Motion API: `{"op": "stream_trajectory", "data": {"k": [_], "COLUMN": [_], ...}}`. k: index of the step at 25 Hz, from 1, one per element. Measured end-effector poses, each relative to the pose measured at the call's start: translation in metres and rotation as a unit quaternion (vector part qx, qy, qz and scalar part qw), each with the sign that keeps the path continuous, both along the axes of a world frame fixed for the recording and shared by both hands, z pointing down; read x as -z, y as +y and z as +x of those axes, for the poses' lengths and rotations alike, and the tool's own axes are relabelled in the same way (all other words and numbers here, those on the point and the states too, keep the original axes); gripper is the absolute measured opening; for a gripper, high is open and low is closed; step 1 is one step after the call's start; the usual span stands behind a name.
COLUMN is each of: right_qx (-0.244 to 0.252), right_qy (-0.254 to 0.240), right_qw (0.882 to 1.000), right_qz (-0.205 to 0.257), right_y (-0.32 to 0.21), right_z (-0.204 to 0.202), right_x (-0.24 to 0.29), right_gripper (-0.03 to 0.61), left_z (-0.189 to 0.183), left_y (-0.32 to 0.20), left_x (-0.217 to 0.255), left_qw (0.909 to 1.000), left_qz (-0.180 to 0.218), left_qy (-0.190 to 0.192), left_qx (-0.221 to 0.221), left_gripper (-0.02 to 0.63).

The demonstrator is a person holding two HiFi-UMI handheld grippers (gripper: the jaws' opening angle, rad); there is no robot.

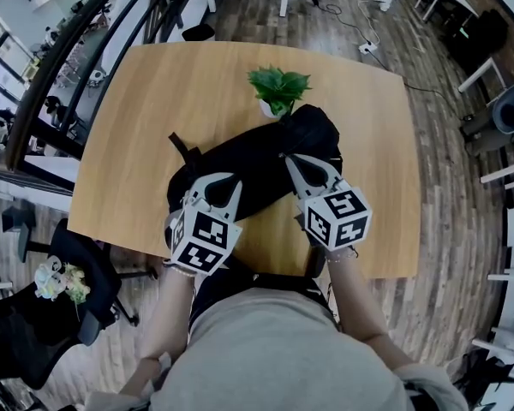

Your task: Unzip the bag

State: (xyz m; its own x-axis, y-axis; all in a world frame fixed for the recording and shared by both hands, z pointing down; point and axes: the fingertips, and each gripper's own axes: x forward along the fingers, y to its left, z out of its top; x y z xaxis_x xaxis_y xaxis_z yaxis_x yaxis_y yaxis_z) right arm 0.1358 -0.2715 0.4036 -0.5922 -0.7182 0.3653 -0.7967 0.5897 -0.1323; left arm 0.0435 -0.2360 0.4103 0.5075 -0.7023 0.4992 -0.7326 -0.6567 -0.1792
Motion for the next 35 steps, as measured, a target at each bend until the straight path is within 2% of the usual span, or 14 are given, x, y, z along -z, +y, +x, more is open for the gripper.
{"op": "stream_trajectory", "data": {"k": [16,24,35], "right_qx": [-0.064,-0.113,-0.118], "right_qy": [0.018,0.016,0.008], "right_qw": [0.998,0.993,0.993], "right_qz": [0.016,0.016,0.014], "right_y": [-0.029,-0.054,-0.057], "right_z": [0.046,0.088,0.088], "right_x": [0.009,0.010,0.008], "right_gripper": [0.011,0.012,0.015], "left_z": [-0.009,-0.015,-0.015], "left_y": [-0.003,-0.007,-0.010], "left_x": [0.003,0.003,0.001], "left_qw": [0.9999,0.9998,0.9999], "left_qz": [-0.005,-0.007,-0.007], "left_qy": [0.013,0.019,0.008], "left_qx": [-0.004,0.004,0.004], "left_gripper": [0.035,0.034,0.035]}}
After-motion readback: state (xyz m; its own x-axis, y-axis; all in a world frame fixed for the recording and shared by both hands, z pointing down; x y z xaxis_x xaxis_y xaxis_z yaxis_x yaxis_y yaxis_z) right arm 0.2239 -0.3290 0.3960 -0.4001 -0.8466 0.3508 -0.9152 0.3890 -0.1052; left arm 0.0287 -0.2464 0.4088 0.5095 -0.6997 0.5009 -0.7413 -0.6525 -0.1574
